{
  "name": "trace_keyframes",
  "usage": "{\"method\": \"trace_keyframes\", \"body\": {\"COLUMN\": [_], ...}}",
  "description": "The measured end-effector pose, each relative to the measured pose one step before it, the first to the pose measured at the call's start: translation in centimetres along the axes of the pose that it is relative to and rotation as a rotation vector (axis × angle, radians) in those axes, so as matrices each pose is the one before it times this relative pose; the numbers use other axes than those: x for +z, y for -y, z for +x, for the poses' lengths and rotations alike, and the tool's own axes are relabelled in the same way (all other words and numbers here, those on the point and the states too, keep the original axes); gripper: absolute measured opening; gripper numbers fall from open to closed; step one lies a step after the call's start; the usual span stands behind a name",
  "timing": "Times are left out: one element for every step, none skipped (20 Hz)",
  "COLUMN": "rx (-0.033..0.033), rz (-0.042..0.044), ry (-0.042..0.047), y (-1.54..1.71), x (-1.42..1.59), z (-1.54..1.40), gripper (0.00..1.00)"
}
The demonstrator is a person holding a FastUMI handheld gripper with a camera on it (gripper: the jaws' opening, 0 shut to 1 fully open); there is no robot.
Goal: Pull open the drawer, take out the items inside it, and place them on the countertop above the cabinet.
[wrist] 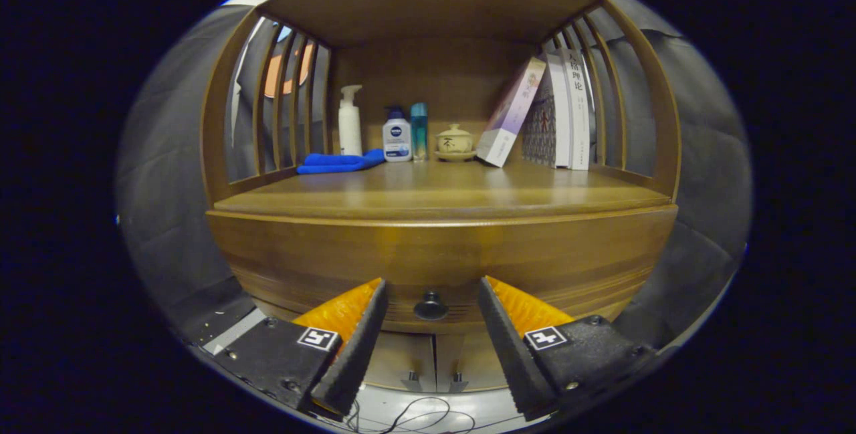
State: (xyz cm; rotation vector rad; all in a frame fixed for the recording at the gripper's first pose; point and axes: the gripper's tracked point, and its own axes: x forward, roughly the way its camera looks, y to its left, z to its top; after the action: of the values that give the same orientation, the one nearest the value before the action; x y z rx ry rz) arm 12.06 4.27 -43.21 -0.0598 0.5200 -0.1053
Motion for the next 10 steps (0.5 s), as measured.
{"method": "trace_keyframes", "body": {"rx": [-0.02080,-0.02245,-0.02054,-0.00767,-0.00483,0.00114,0.00206,0.00884,0.00856,0.00247], "rz": [-0.00945,-0.01176,-0.02162,-0.01991,-0.01215,0.00524,0.01617,0.01873,0.01573,0.00589], "ry": [-0.00051,0.02549,0.01284,-0.00393,-0.00447,-0.00241,0.00340,-0.00271,0.00184,0.00328], "y": [0.218,0.137,0.191,-0.148,-0.112,-0.182,-0.152,-0.116,-0.205,-0.240], "x": [-0.179,0.212,-0.428,-0.341,-0.518,-0.117,-0.017,-0.011,-0.114,0.102], "z": [0.286,0.262,0.100,0.122,-0.068,0.092,-0.109,0.010,0.212,-0.044], "gripper": [0.84,0.81,0.76,0.71,0.66,0.62,0.57,0.53,0.47,0.41]}}
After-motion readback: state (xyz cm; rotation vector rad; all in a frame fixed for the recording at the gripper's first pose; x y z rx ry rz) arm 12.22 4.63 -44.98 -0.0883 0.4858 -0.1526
